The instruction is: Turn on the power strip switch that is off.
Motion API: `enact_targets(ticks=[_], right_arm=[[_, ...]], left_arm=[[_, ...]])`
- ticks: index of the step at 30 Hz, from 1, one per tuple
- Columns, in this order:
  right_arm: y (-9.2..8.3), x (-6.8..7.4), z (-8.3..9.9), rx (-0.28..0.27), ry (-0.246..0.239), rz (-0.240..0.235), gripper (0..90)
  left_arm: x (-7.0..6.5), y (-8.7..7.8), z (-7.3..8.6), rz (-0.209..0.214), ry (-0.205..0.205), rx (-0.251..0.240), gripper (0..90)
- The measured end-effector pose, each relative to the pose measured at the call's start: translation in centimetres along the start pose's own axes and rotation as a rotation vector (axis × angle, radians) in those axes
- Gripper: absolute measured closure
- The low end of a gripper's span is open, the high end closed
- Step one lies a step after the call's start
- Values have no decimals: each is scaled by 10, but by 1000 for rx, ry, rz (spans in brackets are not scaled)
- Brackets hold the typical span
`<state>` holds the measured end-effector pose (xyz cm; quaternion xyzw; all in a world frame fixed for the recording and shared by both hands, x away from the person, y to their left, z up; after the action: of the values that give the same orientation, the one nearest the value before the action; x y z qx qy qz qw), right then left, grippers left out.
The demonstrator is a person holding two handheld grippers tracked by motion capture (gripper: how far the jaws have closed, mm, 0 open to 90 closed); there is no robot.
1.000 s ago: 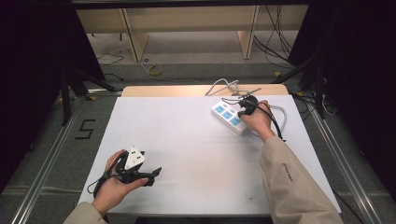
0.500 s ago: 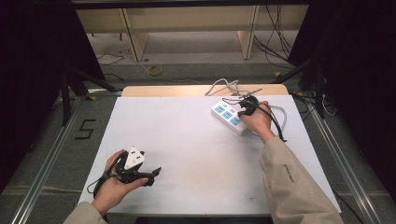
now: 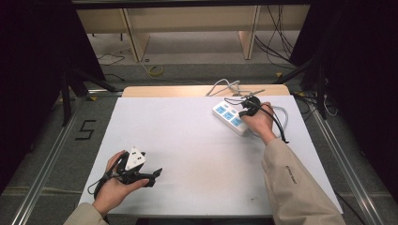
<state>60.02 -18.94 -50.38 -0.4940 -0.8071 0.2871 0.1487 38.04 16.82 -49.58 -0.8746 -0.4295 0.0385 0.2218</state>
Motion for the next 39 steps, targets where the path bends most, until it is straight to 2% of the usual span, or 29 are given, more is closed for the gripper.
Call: enact_targets(ticks=[7,22,24,39], right_arm=[[-3,0,0,-13,-23,3,827],[-19,5,-1,-56,9,-28,703],[-22,7,-1,-66,15,-44,697],[-42,12,4,-94,15,-56,608]], left_arm=[[0,0,0,0,2,2,167],[0,0,0,-1,3,5,168],[0,0,1,-4,2,5,168],[0,1,1,-2,4,7,169]])
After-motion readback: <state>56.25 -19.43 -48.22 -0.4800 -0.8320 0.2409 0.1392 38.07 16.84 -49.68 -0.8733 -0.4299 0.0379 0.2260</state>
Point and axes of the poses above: each handheld gripper's, and its own axes: y roughly forward along the jaws, z roughly out of its underside, x roughly to its left, the point moved 7 cm from there along y, roughly forward along the jaws, and after that the axes turned 13 degrees about -x, right-handed, at the moved point
